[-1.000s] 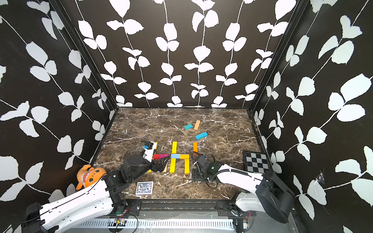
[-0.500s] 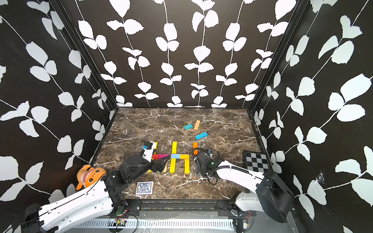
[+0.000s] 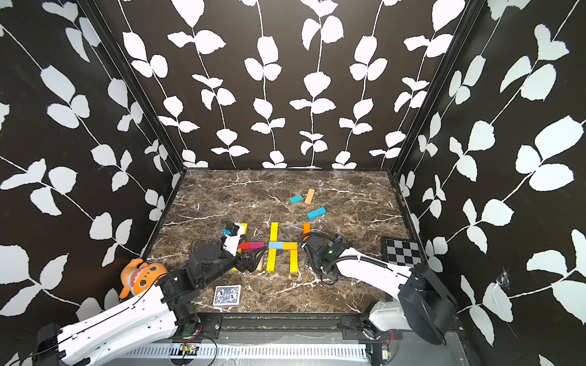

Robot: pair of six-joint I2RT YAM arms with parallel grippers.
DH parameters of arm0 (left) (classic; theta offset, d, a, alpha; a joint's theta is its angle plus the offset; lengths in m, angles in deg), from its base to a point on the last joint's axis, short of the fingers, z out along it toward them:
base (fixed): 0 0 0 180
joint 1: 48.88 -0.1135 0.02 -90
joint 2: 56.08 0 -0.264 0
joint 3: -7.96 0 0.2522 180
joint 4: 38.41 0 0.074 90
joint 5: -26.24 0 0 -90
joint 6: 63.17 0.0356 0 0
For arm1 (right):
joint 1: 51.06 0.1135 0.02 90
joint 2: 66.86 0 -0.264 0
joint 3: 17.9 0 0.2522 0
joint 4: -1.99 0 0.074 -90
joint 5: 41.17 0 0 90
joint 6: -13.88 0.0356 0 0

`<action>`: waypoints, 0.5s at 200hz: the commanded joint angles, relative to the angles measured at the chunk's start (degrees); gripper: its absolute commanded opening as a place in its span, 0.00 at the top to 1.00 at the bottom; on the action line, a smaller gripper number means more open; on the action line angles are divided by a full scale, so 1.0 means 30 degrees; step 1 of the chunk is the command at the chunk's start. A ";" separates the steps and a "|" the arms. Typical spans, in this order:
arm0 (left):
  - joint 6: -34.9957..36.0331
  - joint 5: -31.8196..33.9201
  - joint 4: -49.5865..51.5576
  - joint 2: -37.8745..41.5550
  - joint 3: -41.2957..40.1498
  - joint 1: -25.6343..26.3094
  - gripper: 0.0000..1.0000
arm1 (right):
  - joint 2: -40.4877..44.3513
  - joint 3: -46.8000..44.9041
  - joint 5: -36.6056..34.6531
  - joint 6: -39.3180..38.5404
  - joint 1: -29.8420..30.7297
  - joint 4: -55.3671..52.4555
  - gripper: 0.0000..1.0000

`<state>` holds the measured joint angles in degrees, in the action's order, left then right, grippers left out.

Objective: Assemble the letter h with building blocks
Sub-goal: Place the building block at the center of the board.

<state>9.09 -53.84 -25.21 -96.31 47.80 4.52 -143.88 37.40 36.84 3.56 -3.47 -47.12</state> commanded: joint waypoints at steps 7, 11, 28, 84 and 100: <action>0.0156 -0.0396 -0.0240 0.0530 -0.0303 -0.0136 0.01 | -0.1194 0.0367 -0.0082 0.2267 -0.0209 -0.0307 0.10; 0.0169 -0.0390 -0.0273 0.0545 -0.0330 -0.0136 0.01 | -0.1348 0.0432 -0.0076 0.2272 -0.0269 -0.0256 0.10; 0.0115 -0.0433 -0.0312 0.0599 -0.0375 -0.0136 0.01 | -0.1832 0.0567 -0.0076 0.2180 -0.0446 -0.0107 0.10; 0.0046 -0.0371 -0.0267 0.1079 -0.0698 -0.0136 0.01 | -0.3159 0.0890 0.0777 0.1028 -0.1363 -0.0189 0.13; -0.0002 -0.0452 -0.0224 0.1138 -0.0723 -0.0137 0.01 | -0.3275 0.0855 0.1261 0.0572 -0.1611 0.0037 0.14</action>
<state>9.05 -54.76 -25.17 -93.75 46.56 4.52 -152.55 39.37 38.55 3.80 -7.14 -46.64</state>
